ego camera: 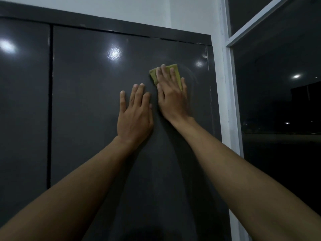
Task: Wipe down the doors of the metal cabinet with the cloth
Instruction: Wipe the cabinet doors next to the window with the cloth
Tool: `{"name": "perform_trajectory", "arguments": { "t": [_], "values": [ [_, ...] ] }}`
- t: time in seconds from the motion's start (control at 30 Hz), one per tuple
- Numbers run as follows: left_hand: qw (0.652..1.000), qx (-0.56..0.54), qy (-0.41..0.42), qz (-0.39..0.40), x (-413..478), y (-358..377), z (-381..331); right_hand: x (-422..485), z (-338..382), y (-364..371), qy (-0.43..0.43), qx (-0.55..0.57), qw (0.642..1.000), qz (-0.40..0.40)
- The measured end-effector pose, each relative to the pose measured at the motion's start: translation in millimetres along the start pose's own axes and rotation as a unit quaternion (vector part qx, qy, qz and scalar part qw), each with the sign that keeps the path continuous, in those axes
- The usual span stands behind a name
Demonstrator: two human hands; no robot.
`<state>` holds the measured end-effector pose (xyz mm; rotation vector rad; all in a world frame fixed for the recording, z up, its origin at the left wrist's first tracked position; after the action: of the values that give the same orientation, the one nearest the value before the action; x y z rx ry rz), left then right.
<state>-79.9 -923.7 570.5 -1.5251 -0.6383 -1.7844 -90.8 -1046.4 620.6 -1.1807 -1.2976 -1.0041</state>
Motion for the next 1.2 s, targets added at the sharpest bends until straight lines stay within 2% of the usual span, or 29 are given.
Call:
{"name": "perform_trajectory", "arguments": {
  "t": [0.1, 0.27, 0.33, 0.43, 0.5, 0.7, 0.87, 0.93, 1.07, 1.13, 1.2],
  "values": [
    [1.0, 0.002, 0.009, 0.007, 9, 0, 1, 13, -5, -1, -0.051, -0.022, 0.998, 0.016],
    [1.0, -0.003, 0.014, -0.003, 21, 1, 1, 22, -8, 0, 0.051, -0.004, 0.999, -0.02],
    [1.0, -0.009, 0.02, -0.002, 24, 0, 2, 23, 0, 1, 0.007, 0.007, 1.0, -0.007],
    [1.0, -0.021, 0.016, -0.009, 31, 0, 5, 37, 5, -3, -0.11, -0.006, 0.994, 0.027],
    [1.0, -0.018, 0.015, -0.014, 35, 1, 6, 53, 2, -4, -0.125, -0.032, 0.991, 0.035],
    [1.0, -0.016, 0.013, -0.012, 43, 2, 5, 65, -6, -2, 0.032, -0.029, 0.999, -0.003],
    [0.999, -0.019, 0.019, -0.017, 48, 3, 5, 71, -5, -4, -0.079, -0.021, 0.997, 0.013],
    [1.0, -0.018, 0.017, -0.02, 51, 5, 3, 84, -17, -5, -0.042, -0.03, 0.999, 0.006],
    [0.999, -0.025, 0.014, -0.015, 55, 7, -1, 83, -36, -4, 0.092, -0.016, 0.995, -0.018],
    [1.0, -0.023, 0.017, -0.009, 58, 9, -3, 72, -35, -3, 0.079, -0.019, 0.996, -0.021],
    [1.0, -0.022, 0.02, -0.004, 61, 10, -4, 68, -36, -2, 0.031, -0.021, 0.999, -0.013]
  ]
}}
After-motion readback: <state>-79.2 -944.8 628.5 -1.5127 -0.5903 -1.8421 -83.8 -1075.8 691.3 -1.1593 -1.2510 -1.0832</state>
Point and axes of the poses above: each hand's wrist, its own x-axis towards the middle knuckle, its own y-axis out of the palm, z = x × y, the point moved 2 cm from there along x, towards the middle knuckle, and after that the axes turned 13 degrees about -x, right-handed, at the moved point
